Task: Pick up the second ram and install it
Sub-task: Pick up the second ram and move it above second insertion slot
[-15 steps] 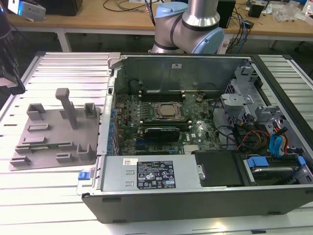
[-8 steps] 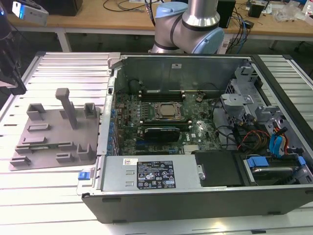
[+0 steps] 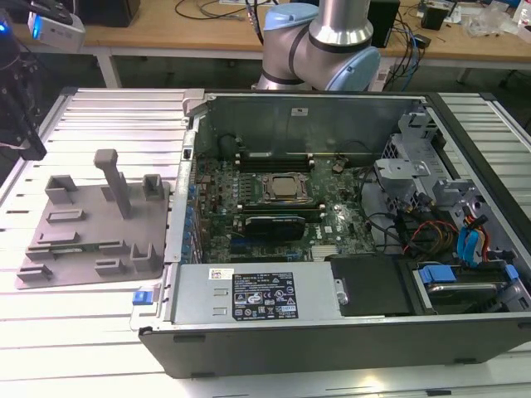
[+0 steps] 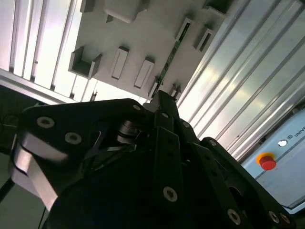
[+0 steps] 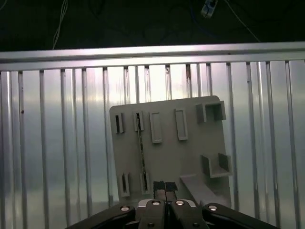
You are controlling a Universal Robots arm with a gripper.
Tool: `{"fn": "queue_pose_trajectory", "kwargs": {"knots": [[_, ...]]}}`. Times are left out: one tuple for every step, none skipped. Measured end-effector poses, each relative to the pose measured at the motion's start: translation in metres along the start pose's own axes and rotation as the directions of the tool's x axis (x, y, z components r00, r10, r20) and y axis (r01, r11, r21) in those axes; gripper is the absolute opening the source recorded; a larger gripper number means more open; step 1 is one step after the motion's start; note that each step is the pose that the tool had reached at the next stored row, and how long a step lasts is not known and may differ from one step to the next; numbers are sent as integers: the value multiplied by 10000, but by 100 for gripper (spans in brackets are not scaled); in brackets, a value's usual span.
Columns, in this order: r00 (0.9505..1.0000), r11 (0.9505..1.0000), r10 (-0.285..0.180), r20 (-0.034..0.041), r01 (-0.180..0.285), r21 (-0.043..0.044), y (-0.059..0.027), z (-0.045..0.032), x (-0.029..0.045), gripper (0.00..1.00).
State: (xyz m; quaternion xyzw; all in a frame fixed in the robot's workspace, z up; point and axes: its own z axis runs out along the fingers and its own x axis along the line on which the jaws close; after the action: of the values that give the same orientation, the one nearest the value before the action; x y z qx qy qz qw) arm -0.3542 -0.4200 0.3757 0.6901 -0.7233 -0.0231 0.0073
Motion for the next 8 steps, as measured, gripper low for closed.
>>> {"fn": "queue_pose_trajectory", "kwargs": {"knots": [[10000,10000,7,0,-7,-1,0,0,0,8],[10000,10000,14,1,-14,0,0,0,0,8],[10000,10000,20,1,-20,0,0,0,0,9],[10000,10000,28,1,-28,0,0,0,0,21],[10000,10000,33,2,-33,1,0,0,0,27],[10000,10000,40,2,-40,1,0,0,0,27],[10000,10000,45,2,-45,1,0,0,0,34],[10000,10000,50,2,-50,1,0,0,0,34]]}}
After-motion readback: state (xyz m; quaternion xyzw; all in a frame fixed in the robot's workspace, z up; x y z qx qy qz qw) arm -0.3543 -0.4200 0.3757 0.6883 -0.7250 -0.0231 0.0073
